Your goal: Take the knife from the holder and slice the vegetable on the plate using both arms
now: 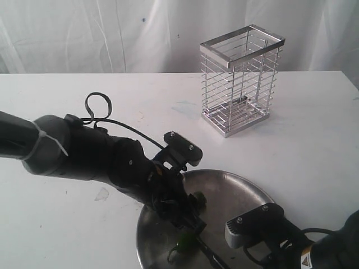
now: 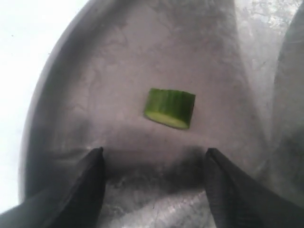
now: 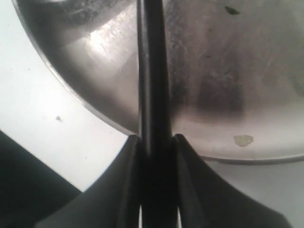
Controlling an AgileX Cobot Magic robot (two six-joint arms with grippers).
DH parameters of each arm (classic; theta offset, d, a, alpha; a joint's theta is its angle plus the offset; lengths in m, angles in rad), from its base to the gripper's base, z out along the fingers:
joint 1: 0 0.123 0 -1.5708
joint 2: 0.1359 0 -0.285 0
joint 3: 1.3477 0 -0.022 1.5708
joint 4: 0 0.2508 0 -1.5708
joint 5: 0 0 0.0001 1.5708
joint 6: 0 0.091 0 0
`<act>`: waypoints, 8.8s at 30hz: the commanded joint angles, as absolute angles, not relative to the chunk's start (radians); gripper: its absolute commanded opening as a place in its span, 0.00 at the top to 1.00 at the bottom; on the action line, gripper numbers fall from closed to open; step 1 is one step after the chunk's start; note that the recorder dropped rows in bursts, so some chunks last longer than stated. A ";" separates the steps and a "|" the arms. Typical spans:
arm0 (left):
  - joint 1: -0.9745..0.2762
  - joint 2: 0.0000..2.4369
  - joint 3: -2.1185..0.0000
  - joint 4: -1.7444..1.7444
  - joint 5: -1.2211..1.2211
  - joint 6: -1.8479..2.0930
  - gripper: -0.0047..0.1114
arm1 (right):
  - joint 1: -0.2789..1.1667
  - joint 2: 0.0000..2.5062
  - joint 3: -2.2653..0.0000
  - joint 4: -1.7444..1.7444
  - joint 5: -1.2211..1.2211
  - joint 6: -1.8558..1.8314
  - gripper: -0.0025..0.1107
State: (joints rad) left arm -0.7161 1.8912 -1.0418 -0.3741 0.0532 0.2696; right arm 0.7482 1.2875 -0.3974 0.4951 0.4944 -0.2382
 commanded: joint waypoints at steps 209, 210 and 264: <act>-0.778 1.677 -0.962 -0.306 0.184 0.087 0.83 | 0.747 1.450 -0.640 0.029 0.580 0.055 0.98; -0.771 1.677 -0.950 -0.306 0.171 0.084 0.80 | 0.747 1.450 -0.640 0.000 0.580 0.088 0.98; -0.759 1.053 -0.793 -0.392 0.288 0.020 0.96 | 0.709 0.552 -0.436 0.007 0.263 0.452 0.98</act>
State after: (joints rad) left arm -0.7578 1.1223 -0.8394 -0.3594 0.2767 0.0233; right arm 0.7146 0.7222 -0.4586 0.0000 0.2934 0.4497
